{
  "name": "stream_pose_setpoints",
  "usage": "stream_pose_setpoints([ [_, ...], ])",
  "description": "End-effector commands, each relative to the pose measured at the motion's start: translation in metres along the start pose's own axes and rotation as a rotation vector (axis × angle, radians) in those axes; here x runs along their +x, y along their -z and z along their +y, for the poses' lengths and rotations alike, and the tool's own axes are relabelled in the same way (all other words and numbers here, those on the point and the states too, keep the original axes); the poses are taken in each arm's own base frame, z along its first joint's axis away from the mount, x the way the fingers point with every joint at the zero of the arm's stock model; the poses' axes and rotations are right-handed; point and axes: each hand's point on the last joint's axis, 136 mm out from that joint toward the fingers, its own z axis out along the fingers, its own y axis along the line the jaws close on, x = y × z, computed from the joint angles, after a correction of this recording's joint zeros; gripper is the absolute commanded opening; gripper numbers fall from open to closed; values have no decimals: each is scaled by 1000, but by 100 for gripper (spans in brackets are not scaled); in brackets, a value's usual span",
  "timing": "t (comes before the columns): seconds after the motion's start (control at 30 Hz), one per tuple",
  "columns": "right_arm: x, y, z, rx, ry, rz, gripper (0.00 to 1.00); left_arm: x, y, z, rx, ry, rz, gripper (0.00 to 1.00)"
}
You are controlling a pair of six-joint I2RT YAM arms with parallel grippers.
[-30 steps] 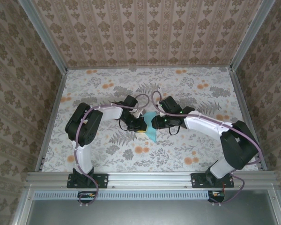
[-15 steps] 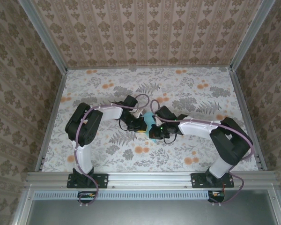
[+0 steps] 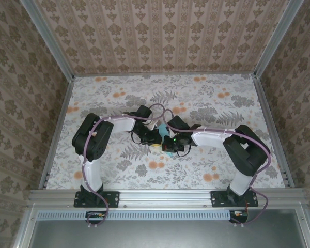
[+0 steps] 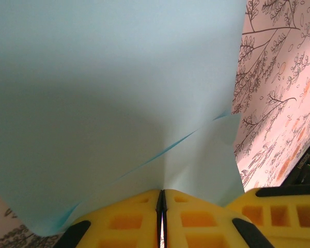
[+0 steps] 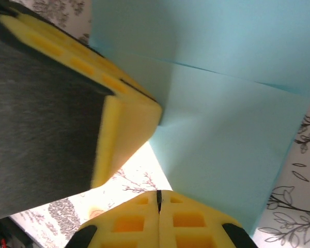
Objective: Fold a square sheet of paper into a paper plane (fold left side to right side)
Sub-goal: Third fold the triangle at the center of the table.
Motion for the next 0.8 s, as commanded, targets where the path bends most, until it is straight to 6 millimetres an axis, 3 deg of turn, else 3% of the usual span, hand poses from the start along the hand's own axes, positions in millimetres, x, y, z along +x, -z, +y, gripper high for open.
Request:
stream_pose_setpoints([
  [0.0,2,-3,-9,57,-30,20,5,19,-12,38,-124,83,56,12],
  [0.77,25,-4,-38,181,-75,104,5,20,-12,41,-140,80,60,11],
])
